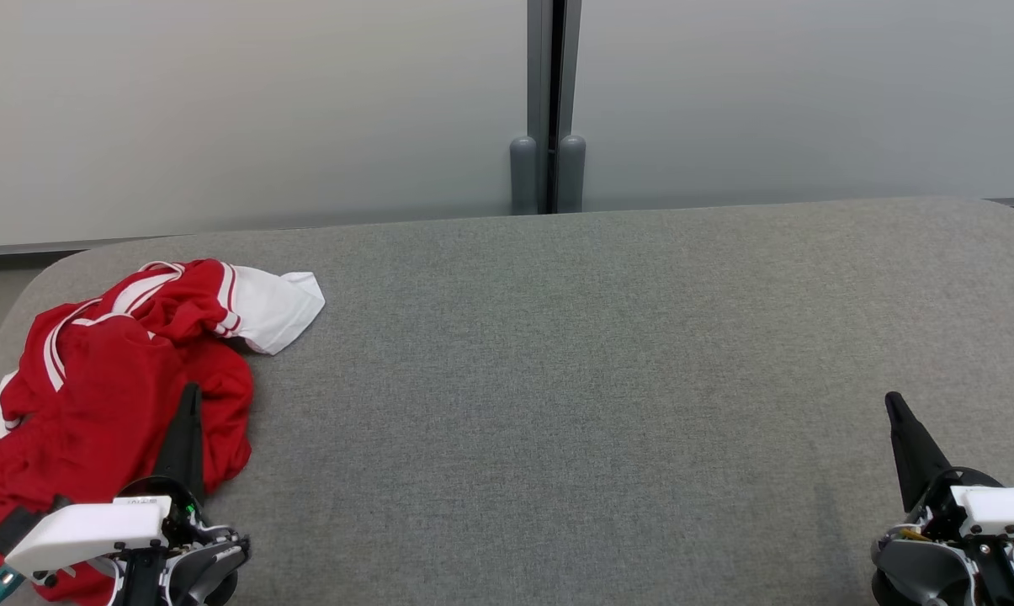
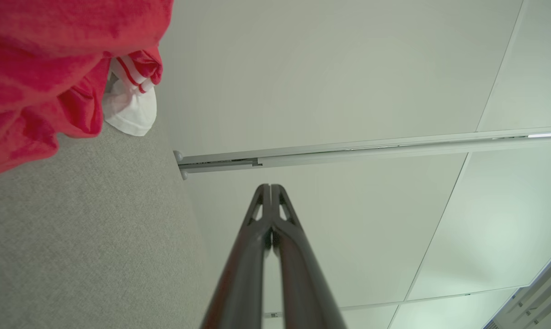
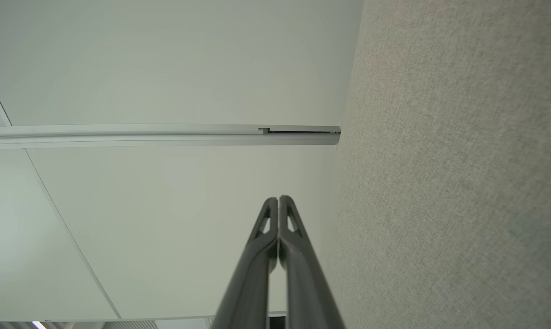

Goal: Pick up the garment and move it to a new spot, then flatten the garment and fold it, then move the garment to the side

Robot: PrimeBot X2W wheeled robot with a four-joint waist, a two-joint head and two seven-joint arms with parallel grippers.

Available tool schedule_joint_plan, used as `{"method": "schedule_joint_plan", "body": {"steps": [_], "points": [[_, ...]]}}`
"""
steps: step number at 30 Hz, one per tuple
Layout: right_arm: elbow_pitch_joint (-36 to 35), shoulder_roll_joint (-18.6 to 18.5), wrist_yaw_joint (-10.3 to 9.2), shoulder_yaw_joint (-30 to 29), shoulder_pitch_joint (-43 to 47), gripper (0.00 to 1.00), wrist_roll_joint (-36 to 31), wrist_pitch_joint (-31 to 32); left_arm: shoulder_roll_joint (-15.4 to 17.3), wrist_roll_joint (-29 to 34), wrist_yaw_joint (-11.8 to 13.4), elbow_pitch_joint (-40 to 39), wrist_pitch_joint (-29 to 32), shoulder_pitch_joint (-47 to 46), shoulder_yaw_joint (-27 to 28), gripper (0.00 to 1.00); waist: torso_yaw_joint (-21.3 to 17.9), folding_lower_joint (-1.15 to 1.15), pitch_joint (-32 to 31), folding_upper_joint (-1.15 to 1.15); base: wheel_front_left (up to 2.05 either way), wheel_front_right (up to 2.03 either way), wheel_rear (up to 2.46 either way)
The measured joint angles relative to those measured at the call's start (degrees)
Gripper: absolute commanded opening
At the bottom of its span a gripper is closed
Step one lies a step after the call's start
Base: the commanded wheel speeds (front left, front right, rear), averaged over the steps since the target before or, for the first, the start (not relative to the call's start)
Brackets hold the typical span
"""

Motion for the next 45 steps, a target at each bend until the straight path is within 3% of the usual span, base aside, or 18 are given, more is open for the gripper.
{"method": "schedule_joint_plan", "body": {"steps": [45], "points": [[0.0,0.01,0.0,0.01,0.0,0.0,0.0,0.0,0.0,0.0,0.0,0.0,0.0,0.0,0.0,0.0,0.0,0.0,0.0,0.0,0.0,0.0,0.0]]}}
